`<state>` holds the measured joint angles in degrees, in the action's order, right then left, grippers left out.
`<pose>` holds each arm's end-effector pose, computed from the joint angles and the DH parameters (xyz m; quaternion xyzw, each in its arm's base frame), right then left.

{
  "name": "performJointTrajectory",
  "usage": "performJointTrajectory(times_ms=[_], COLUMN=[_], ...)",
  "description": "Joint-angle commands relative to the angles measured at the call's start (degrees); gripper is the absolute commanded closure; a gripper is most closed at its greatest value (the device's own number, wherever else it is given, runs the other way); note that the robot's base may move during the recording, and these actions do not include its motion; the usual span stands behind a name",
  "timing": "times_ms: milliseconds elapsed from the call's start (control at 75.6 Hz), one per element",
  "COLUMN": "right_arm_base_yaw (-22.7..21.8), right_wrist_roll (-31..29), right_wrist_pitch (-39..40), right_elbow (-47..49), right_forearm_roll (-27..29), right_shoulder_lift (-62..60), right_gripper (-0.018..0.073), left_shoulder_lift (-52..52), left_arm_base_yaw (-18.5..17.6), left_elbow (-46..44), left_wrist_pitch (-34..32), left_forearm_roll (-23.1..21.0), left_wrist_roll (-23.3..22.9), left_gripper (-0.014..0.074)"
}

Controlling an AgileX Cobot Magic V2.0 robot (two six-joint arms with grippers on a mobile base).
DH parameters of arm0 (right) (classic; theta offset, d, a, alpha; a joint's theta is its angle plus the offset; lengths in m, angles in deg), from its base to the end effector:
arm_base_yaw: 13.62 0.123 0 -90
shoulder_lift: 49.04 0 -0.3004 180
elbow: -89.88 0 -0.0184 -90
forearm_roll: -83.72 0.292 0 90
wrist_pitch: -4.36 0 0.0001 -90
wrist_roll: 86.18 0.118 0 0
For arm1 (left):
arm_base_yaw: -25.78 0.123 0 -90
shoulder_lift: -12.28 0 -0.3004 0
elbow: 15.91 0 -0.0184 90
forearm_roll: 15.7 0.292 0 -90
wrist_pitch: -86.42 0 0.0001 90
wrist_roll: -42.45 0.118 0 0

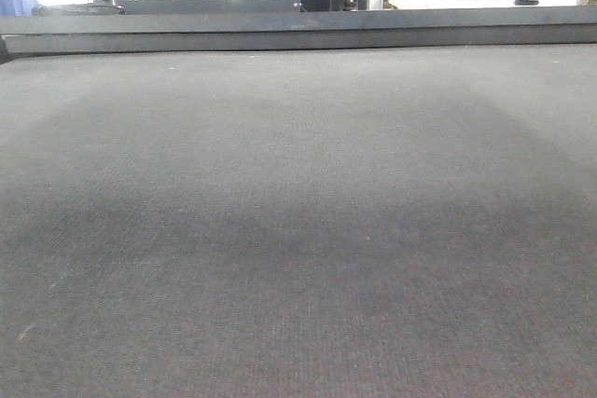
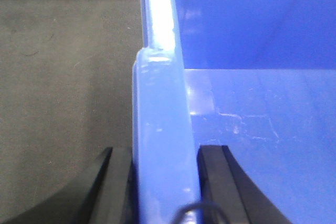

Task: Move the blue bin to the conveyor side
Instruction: 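Carry the blue bin to the dark grey conveyor table, then lower the blue bin onto the conveyor surface with both grippers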

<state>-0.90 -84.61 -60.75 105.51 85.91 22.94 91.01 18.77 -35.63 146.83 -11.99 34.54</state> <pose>0.2337 0.0569 0.5242 -0.0862 0.8679 0.0797 0.4827 0.2834 -0.0282 0.5259 -0.0072 0.8630 -0.0334 0.5040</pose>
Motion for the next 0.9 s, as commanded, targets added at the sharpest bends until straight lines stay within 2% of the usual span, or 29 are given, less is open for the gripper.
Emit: performJointTrajectory(times_ms=[0,476,886], right_arm_base_yaw=[-0.4,-0.4,-0.4], right_wrist_roll=[-1.6,-1.6,-1.6], right_wrist_pitch=[5.3,11.6,11.6], right_elbow=[1.4,1.4,1.4], right_forearm_roll=[-0.9,-0.9,-0.9], right_shoulder_lift=[-0.6,14.8,27.3], right_gripper=[0.0636,0.0636,0.0636], left_shoulder_lift=[-0.5,14.1,24.8], left_arm_base_yaw=[0.0,0.0,0.0], left_elbow=[-1.0,-1.2,-1.2], left_wrist_pitch=[-7.7,-7.7,-7.8], left_forearm_roll=[2.1,2.3,4.1], left_wrist_roll=[1.0,1.6,1.6], left_gripper=[0.0612,0.0612,0.0612])
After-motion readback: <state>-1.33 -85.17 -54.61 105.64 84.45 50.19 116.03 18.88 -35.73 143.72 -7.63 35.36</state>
